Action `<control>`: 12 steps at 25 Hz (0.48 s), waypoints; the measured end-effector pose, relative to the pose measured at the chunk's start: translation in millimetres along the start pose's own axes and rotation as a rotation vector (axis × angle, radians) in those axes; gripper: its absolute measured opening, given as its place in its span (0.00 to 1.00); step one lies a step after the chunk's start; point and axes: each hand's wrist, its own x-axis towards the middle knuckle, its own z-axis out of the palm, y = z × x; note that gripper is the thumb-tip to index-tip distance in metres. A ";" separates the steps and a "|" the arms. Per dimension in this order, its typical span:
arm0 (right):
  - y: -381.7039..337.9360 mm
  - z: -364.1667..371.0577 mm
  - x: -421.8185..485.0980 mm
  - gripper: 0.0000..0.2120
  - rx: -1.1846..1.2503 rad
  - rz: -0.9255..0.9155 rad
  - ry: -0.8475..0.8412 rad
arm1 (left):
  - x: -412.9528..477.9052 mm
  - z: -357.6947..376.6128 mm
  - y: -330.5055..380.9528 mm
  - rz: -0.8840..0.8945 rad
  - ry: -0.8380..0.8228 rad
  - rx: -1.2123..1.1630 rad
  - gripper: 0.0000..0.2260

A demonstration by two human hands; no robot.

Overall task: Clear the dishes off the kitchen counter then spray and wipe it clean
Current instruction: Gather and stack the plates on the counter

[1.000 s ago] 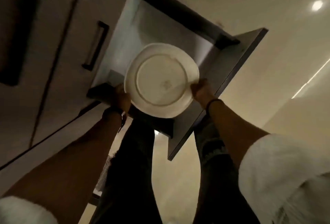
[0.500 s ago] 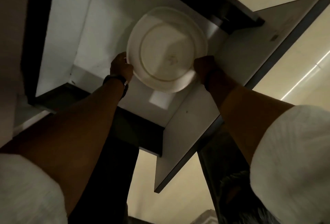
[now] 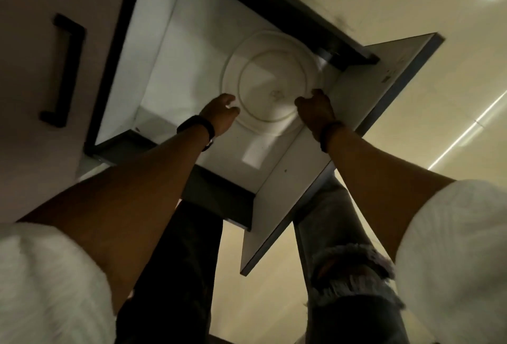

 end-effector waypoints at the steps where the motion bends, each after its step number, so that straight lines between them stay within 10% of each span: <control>1: -1.2 -7.5 -26.1 0.28 -0.031 -0.044 -0.016 | -31.5 -6.3 8.6 0.018 -0.036 0.069 0.22; 12: -26.6 -175.3 -340.9 0.33 -0.265 -0.490 -0.183 | -431.5 -68.2 64.2 0.089 0.185 -0.168 0.10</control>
